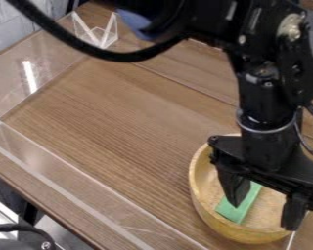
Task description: Put the green block in the brown bowl
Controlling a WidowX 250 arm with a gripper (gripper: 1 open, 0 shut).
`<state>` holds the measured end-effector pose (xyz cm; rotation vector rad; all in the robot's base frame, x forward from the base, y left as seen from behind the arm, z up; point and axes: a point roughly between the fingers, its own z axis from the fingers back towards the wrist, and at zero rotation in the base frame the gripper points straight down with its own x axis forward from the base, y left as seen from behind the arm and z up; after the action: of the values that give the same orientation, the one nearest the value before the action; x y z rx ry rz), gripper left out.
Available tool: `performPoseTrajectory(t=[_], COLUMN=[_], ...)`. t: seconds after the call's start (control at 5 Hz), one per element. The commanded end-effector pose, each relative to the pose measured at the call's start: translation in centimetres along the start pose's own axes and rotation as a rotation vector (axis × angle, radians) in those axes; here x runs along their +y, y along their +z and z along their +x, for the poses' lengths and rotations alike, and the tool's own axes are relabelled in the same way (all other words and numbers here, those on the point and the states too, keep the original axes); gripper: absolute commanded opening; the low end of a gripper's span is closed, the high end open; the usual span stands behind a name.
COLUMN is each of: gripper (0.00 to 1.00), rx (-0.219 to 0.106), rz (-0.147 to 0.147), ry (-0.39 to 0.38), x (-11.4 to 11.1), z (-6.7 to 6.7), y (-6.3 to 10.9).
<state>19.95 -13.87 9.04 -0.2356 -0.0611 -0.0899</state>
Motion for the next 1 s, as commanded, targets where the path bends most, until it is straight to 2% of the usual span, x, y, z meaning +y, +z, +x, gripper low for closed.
performPoseTrajectory(t=[0.0, 0.4, 0.6, 0.8], gripper=[1.0, 1.0, 1.0, 1.0], rx=[-0.035, -0.043, -0.069, -0.099], rz=[-0.014, -0.016, 0.002, 0.008], ry=[0.001, 0.018, 0.041, 0.056], x=[0.1, 1.1, 2.9, 3.8], z=[0.8, 1.9, 3.9, 6.1], y=[0.3, 1.3, 3.6, 6.6])
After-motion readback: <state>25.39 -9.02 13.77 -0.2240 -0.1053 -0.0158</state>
